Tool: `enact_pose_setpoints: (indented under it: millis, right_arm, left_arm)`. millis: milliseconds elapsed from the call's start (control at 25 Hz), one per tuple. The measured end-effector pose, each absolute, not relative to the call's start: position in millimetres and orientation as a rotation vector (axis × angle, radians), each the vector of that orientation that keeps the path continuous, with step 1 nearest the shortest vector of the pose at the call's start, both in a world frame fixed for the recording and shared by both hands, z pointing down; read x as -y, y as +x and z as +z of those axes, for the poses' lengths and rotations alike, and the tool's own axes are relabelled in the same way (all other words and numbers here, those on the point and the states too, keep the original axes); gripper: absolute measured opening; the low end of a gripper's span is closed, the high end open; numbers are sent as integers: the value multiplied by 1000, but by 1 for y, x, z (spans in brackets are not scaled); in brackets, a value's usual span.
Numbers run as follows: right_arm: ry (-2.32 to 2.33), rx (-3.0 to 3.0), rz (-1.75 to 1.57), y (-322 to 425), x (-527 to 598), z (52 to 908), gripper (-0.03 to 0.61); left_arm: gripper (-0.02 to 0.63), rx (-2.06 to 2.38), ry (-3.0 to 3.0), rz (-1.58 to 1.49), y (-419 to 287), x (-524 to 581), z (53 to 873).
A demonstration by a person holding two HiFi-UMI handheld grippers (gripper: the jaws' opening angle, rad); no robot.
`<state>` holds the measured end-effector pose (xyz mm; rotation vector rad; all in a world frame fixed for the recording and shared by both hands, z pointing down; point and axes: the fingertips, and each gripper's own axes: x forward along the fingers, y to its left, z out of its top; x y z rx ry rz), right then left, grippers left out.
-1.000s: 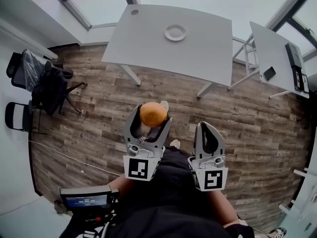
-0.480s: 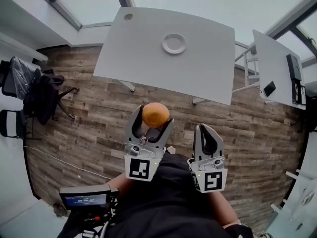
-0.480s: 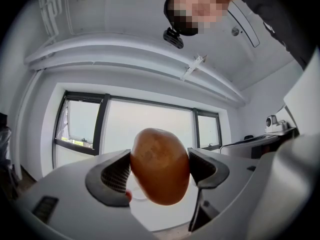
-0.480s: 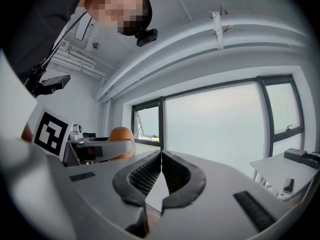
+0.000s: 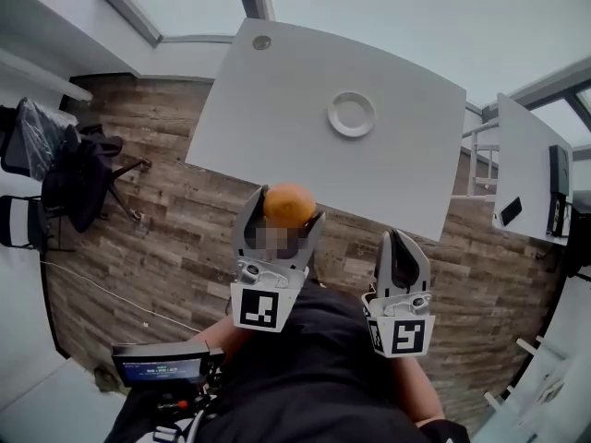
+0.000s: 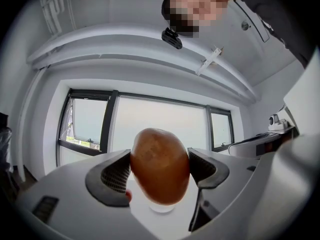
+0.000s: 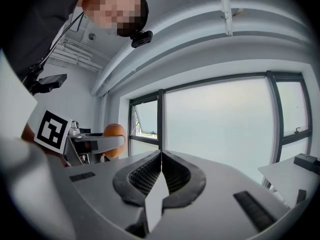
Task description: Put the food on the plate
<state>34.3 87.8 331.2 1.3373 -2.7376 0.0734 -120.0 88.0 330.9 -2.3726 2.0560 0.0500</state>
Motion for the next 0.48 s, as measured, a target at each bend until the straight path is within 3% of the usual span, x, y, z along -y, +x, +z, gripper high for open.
enact_pose_setpoints:
  millis: [480]
  right_arm:
    - [1367, 2712, 75, -6, -16, 330, 8]
  left_arm:
    - [354, -2033, -2403, 38, -162, -11, 335]
